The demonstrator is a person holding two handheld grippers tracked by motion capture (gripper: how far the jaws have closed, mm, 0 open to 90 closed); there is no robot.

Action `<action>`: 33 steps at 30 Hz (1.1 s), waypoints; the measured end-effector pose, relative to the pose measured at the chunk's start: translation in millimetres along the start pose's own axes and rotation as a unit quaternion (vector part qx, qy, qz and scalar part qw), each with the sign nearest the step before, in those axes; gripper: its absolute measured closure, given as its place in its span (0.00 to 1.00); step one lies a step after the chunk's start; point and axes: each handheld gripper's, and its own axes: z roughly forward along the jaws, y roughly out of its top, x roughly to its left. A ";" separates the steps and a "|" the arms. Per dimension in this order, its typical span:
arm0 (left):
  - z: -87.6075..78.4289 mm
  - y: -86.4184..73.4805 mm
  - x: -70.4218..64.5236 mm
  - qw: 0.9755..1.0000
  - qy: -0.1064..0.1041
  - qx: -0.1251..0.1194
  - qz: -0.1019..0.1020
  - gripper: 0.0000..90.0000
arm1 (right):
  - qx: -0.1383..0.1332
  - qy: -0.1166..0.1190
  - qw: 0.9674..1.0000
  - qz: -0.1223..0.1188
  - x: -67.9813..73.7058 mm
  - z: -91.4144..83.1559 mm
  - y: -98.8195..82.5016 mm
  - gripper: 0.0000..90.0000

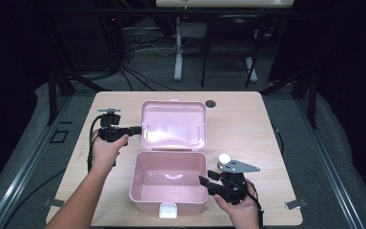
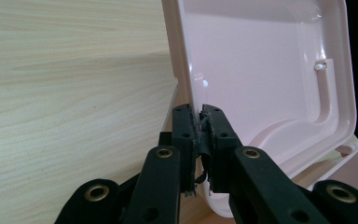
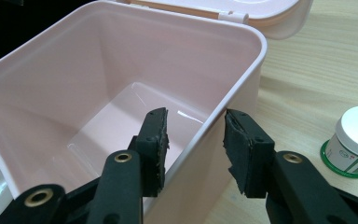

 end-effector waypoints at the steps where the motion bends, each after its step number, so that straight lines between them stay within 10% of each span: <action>1: 0.3 -0.2 0.1 1.000 0.001 0.001 0.000 0.93 | 0.000 0.000 1.000 0.000 0.0 0.1 0.0 0.66; 12: 4.3 -2.9 4.7 1.000 0.007 0.013 -0.002 0.96 | 0.001 0.000 1.000 0.001 0.8 0.6 -0.6 0.66; 15: 7.2 -2.5 -0.2 0.999 -0.028 0.015 -0.004 1.00 | -0.003 0.001 1.000 0.004 1.3 1.8 -0.7 0.66; 33: 3.8 -4.2 -0.9 1.000 -0.002 0.015 0.016 1.00 | -0.006 -0.003 1.000 -0.005 6.5 0.0 -2.3 0.67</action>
